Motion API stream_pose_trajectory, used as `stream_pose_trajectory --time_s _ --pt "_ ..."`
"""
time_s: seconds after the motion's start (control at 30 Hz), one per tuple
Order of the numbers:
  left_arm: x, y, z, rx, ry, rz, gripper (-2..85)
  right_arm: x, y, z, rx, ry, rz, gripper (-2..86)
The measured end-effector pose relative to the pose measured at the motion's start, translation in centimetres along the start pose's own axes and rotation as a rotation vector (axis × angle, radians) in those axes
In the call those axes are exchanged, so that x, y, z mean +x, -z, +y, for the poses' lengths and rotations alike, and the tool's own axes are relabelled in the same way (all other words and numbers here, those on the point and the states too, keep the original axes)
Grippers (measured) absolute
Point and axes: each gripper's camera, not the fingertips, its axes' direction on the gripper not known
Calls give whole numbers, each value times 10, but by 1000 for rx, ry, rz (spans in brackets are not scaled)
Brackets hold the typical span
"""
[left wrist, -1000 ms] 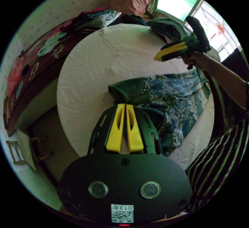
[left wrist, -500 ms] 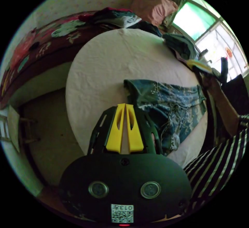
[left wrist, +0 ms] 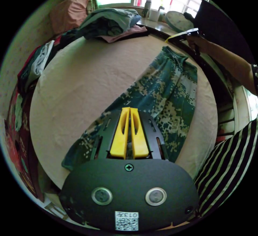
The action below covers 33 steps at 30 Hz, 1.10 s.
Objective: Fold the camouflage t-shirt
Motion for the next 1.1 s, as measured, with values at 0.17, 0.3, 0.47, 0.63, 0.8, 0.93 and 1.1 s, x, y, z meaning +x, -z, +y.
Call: stream_pose_trajectory --time_s 0.17,0.3,0.47,0.63,0.8,0.93,1.1 --pt "7 -22 -18 -73 -16 -40 -3 10 -31 -5 -169 84 -114 55" --pt "4 -22 -19 -61 23 -14 -4 20 -29 5 -148 78 -32 18" --pt "-3 -20 -15 -22 135 55 -4 61 -15 18 -3 -104 -55 5" --pt "-3 1 -8 37 192 3 -4 74 19 43 91 -122 -133 3" --pt "8 26 7 59 153 1 -4 6 32 85 26 153 -52 3" --pt "20 13 18 -52 124 -13 -3 -31 2 114 -55 223 116 0" --pt "15 16 28 -54 203 -31 -2 -21 3 119 -61 114 111 1"
